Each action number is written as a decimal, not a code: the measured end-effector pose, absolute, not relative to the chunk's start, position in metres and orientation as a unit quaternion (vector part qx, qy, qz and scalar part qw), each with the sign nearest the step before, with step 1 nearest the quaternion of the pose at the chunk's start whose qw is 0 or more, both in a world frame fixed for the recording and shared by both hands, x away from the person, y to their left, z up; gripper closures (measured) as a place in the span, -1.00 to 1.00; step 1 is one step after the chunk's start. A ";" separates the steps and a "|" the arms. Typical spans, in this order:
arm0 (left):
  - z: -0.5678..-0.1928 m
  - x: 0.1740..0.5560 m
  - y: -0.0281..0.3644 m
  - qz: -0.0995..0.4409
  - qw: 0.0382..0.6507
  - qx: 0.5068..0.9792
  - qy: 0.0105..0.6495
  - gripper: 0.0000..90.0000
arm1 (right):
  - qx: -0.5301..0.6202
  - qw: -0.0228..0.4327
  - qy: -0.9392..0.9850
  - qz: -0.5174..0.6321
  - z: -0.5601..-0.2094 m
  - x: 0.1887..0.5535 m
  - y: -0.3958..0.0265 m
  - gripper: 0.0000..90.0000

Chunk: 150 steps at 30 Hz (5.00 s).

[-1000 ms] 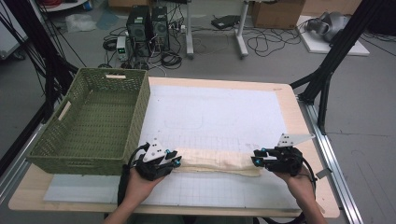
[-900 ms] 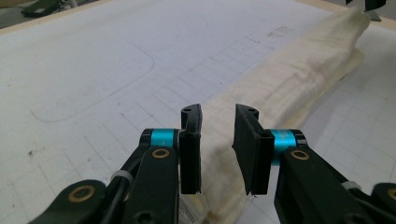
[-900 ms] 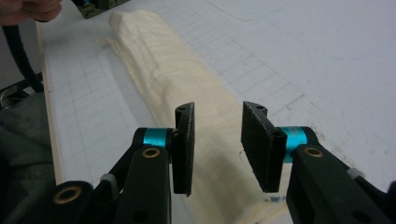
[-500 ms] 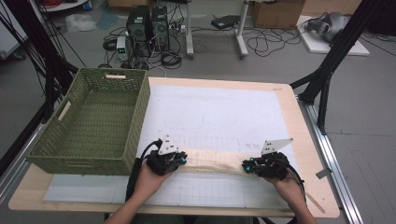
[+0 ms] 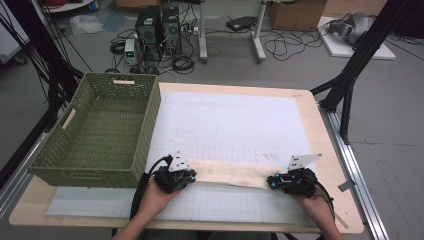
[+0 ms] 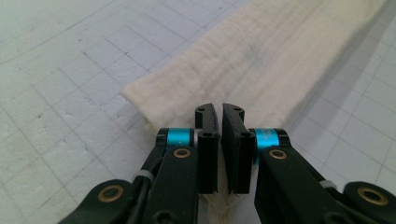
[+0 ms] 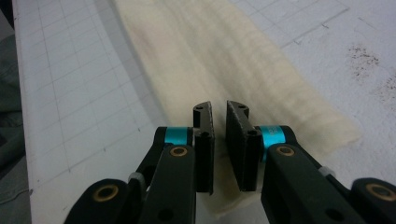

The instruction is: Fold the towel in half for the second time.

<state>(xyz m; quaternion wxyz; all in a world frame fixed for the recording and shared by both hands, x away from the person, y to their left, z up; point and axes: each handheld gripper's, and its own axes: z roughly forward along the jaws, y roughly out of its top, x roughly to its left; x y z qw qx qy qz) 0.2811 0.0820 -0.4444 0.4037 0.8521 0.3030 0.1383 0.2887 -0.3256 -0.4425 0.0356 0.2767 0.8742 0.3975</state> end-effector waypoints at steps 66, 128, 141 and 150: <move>-0.449 0.289 0.098 0.129 0.412 0.831 0.351 0.21 | 0.375 0.083 0.842 0.379 -0.443 0.291 -0.334 0.03; -0.403 0.304 0.059 0.113 0.474 0.852 0.192 0.02 | 0.319 0.073 0.824 0.463 -0.421 0.289 -0.322 -0.13; -0.404 0.313 0.054 0.093 0.477 0.853 0.190 0.07 | 0.328 0.084 0.819 0.463 -0.421 0.289 -0.323 -0.32; -0.404 0.312 0.054 0.093 0.475 0.854 0.193 0.06 | 0.321 0.088 0.819 0.467 -0.420 0.286 -0.323 -0.37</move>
